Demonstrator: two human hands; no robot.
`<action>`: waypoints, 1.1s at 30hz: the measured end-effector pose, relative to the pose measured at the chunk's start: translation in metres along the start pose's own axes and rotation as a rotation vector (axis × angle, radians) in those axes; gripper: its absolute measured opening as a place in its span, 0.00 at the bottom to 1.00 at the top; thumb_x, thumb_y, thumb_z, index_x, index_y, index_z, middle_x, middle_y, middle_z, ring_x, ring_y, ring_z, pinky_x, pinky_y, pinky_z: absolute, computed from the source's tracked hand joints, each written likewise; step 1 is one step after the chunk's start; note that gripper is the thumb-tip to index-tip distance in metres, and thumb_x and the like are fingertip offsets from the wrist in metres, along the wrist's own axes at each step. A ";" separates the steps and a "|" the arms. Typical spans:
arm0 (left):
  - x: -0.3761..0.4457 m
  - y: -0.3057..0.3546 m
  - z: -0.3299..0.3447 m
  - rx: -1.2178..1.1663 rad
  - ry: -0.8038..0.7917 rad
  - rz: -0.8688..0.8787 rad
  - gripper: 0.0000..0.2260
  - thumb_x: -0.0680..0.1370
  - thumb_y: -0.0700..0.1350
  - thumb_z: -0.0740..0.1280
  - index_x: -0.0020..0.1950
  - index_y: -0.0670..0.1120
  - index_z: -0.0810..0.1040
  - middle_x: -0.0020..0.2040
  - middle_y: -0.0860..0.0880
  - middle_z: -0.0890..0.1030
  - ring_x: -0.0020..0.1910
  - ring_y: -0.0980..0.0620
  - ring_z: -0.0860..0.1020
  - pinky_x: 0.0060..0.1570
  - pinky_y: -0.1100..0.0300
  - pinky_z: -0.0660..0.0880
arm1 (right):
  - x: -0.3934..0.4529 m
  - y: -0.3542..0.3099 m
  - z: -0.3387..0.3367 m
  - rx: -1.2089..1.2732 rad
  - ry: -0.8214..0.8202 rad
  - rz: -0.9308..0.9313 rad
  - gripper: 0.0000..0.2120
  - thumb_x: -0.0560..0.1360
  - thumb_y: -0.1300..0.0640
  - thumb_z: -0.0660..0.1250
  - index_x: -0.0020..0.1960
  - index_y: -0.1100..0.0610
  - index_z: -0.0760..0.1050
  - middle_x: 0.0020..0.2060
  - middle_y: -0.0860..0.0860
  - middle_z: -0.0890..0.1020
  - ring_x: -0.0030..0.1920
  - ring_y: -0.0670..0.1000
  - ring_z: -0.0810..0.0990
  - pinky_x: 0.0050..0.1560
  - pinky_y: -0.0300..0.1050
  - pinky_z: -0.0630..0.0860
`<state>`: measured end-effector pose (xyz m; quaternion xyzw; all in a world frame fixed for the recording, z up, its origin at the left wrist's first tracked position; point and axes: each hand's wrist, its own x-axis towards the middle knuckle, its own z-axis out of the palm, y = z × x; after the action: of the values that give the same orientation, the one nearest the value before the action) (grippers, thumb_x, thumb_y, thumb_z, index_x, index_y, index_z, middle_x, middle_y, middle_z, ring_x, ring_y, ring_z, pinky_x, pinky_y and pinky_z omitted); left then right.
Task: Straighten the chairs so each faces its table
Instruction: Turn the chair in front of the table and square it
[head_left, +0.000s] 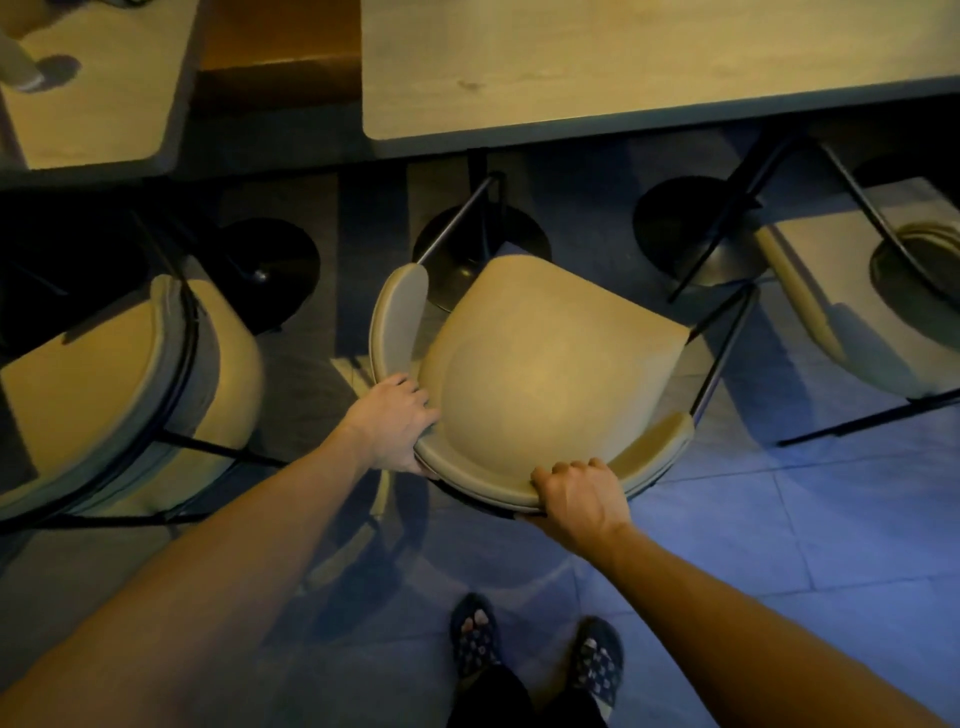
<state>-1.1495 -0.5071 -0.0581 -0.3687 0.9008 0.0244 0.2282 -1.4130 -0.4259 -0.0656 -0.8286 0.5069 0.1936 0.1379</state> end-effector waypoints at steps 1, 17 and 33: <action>0.001 0.000 0.000 0.019 0.006 0.005 0.33 0.68 0.78 0.56 0.53 0.52 0.78 0.51 0.48 0.81 0.52 0.47 0.77 0.58 0.50 0.68 | 0.001 0.001 0.001 -0.001 0.009 -0.014 0.22 0.78 0.37 0.61 0.56 0.55 0.75 0.51 0.56 0.82 0.50 0.59 0.80 0.52 0.50 0.71; 0.025 0.110 -0.027 -0.266 -0.069 -0.315 0.38 0.69 0.75 0.61 0.62 0.45 0.76 0.57 0.45 0.81 0.59 0.45 0.76 0.66 0.47 0.60 | -0.025 0.111 -0.003 -0.145 0.034 -0.117 0.14 0.77 0.42 0.64 0.60 0.46 0.76 0.56 0.48 0.82 0.58 0.52 0.79 0.64 0.52 0.66; 0.067 0.056 -0.040 -0.174 0.043 -0.434 0.37 0.67 0.78 0.59 0.51 0.46 0.81 0.48 0.47 0.84 0.50 0.47 0.80 0.53 0.53 0.70 | 0.072 0.154 -0.048 -0.311 0.084 -0.217 0.14 0.77 0.42 0.62 0.59 0.45 0.75 0.52 0.49 0.83 0.55 0.54 0.79 0.62 0.53 0.66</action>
<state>-1.2446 -0.5184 -0.0576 -0.5723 0.7996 0.0444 0.1765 -1.5122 -0.5715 -0.0614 -0.8971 0.3838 0.2188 0.0069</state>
